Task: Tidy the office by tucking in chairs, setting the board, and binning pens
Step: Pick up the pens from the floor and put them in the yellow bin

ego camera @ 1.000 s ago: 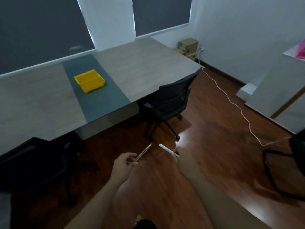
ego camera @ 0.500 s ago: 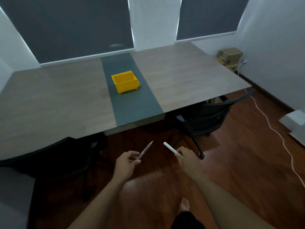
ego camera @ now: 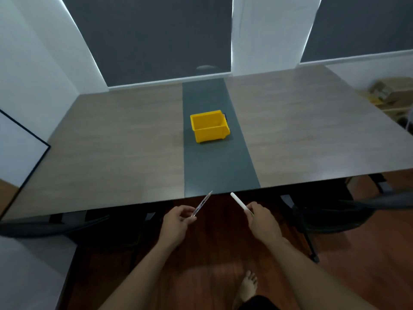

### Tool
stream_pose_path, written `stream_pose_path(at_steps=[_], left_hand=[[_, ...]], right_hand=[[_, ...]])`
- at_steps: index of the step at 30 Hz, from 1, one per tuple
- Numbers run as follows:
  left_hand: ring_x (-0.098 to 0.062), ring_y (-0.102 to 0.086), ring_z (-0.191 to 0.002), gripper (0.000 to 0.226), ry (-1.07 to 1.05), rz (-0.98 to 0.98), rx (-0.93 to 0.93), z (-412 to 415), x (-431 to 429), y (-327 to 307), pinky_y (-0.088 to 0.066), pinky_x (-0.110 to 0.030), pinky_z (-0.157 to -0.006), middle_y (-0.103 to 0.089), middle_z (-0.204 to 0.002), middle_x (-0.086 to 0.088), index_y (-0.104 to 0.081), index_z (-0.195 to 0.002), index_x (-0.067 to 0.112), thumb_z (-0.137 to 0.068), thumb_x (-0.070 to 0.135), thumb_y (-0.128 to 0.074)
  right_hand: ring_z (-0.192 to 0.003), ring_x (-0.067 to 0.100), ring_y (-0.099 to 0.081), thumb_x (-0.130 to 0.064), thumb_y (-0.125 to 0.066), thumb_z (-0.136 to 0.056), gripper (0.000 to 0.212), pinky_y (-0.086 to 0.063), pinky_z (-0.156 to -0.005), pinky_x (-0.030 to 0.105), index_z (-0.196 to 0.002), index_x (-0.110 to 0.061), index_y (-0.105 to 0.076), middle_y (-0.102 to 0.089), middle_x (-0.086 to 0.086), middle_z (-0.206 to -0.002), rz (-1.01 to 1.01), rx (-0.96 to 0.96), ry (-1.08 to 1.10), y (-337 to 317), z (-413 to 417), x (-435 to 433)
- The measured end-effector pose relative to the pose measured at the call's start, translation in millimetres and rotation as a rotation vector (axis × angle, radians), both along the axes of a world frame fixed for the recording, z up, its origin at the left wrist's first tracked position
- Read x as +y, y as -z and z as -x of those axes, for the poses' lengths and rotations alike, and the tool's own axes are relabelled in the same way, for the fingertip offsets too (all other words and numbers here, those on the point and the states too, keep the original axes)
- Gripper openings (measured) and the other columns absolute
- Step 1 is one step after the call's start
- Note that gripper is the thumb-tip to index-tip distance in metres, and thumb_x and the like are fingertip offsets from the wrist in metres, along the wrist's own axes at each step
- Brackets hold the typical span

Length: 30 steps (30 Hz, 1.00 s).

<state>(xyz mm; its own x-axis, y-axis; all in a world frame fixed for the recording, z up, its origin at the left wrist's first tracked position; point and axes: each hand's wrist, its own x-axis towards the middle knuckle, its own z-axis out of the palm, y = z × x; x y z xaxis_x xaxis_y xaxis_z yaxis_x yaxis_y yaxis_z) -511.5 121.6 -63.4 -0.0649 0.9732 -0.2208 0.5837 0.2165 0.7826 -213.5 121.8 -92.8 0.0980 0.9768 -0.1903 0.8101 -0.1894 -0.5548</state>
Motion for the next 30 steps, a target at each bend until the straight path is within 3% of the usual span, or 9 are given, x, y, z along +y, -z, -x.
stream_pose_path(at_steps=[9, 18, 24, 30], left_hand=[[-0.016, -0.076, -0.085, 0.021, -0.177, 0.002, -0.088, -29.3, 103.8, 6.5, -0.064, -0.042, -0.086, -0.077, -0.096, 0.005, -0.078, -0.101, 0.033, -0.089, 0.016, -0.084], [0.000, -0.067, -0.075, 0.016, -0.185, -0.013, -0.059, -36.0, 176.5, 17.3, -0.052, -0.020, -0.072, -0.076, -0.095, 0.008, -0.079, -0.102, 0.028, -0.090, 0.017, -0.082], [-0.003, -0.070, -0.079, 0.019, -0.204, 0.024, -0.097, -31.2, 260.0, 38.4, -0.053, -0.025, -0.075, -0.077, -0.093, 0.004, -0.079, -0.094, 0.029, -0.087, 0.013, -0.084], [-0.008, -0.067, -0.088, 0.012, -0.135, -0.027, -0.034, -26.5, 375.0, 37.5, -0.046, -0.014, -0.072, -0.067, -0.102, 0.005, -0.077, -0.100, 0.024, -0.092, 0.016, -0.080]], right_hand=[[-0.076, 0.022, -0.056, -0.036, -0.052, -0.107, 0.016, -0.042, -0.062, 0.037, -0.094, -0.026, -0.055, -0.064, -0.002, -0.090, -0.033, -0.024, -0.085, 5.2, -43.9, 141.3], [-0.082, 0.031, -0.063, -0.040, -0.059, -0.104, 0.018, -0.050, -0.067, 0.041, -0.096, -0.024, -0.060, -0.070, 0.005, -0.091, -0.012, 0.042, -0.126, 19.2, -45.1, 231.8], [-0.086, 0.034, -0.069, -0.042, -0.065, -0.100, 0.018, -0.048, -0.069, 0.040, -0.100, -0.025, -0.070, -0.076, 0.006, -0.090, -0.041, 0.043, -0.098, 25.0, -44.9, 301.2], [-0.093, 0.030, -0.070, -0.028, -0.063, -0.103, 0.017, -0.051, -0.078, 0.037, -0.105, -0.019, -0.076, -0.075, 0.006, -0.101, -0.050, 0.069, -0.022, 18.4, -52.8, 386.4]])
